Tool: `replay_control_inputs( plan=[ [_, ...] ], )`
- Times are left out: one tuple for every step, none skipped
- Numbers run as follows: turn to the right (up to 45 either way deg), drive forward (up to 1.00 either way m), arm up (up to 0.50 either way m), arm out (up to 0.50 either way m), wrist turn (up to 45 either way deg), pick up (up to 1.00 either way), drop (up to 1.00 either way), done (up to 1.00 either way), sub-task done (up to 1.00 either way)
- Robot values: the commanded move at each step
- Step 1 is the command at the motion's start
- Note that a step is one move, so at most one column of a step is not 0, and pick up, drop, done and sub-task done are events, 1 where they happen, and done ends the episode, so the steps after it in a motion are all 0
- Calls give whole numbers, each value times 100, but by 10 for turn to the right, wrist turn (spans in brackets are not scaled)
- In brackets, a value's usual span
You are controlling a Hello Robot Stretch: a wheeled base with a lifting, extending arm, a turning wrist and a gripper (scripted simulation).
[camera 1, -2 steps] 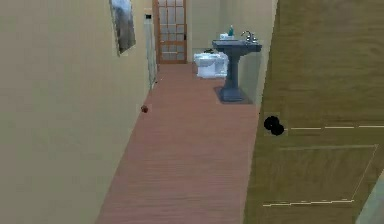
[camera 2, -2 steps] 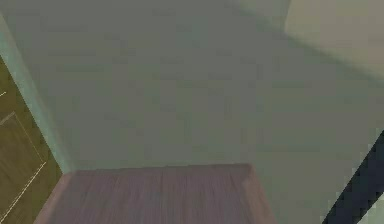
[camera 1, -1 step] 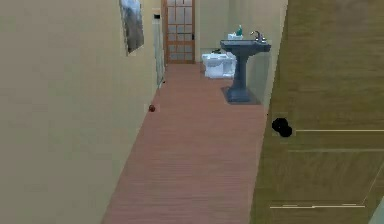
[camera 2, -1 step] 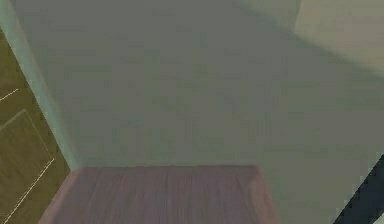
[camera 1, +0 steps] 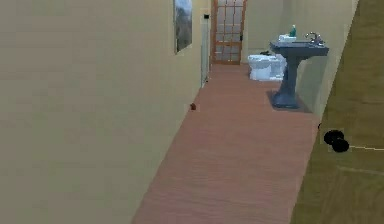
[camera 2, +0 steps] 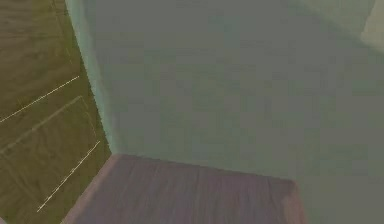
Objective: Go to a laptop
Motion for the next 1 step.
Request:
replay_control_inputs(
  plan=[
    [0,75,0,0,0,0,0,0,0]
  ],
)
